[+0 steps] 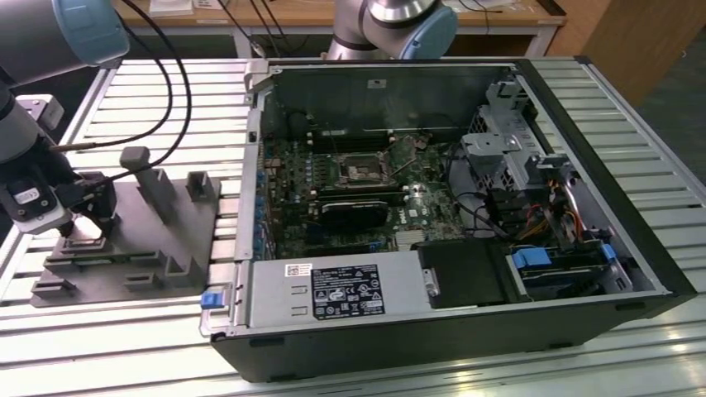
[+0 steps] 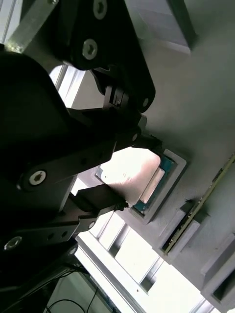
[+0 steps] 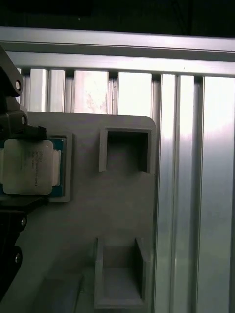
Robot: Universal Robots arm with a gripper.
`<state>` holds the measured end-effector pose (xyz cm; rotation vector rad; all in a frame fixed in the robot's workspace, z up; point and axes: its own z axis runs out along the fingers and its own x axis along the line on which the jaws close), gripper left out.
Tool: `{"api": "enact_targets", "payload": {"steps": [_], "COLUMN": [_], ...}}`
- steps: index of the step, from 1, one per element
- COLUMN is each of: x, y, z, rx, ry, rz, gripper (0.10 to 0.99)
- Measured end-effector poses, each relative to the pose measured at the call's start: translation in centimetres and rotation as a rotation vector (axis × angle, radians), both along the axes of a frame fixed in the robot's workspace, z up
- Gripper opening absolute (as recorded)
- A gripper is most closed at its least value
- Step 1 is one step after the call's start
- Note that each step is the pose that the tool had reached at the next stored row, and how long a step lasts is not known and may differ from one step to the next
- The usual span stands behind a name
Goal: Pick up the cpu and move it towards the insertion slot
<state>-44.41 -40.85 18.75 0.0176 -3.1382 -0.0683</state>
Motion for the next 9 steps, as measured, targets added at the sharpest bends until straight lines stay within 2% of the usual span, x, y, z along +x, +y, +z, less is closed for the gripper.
{"api": "enact_targets", "payload": {"steps": [6,9], "x": [0.00,0.00], "y": [0.00,0.00], "z": [1.18,1.53], "rx": [0.000,0.000], "ry": [0.0000,0.0000], "rz": [0.000,0.000], "gripper": [0.545,0.545]}}
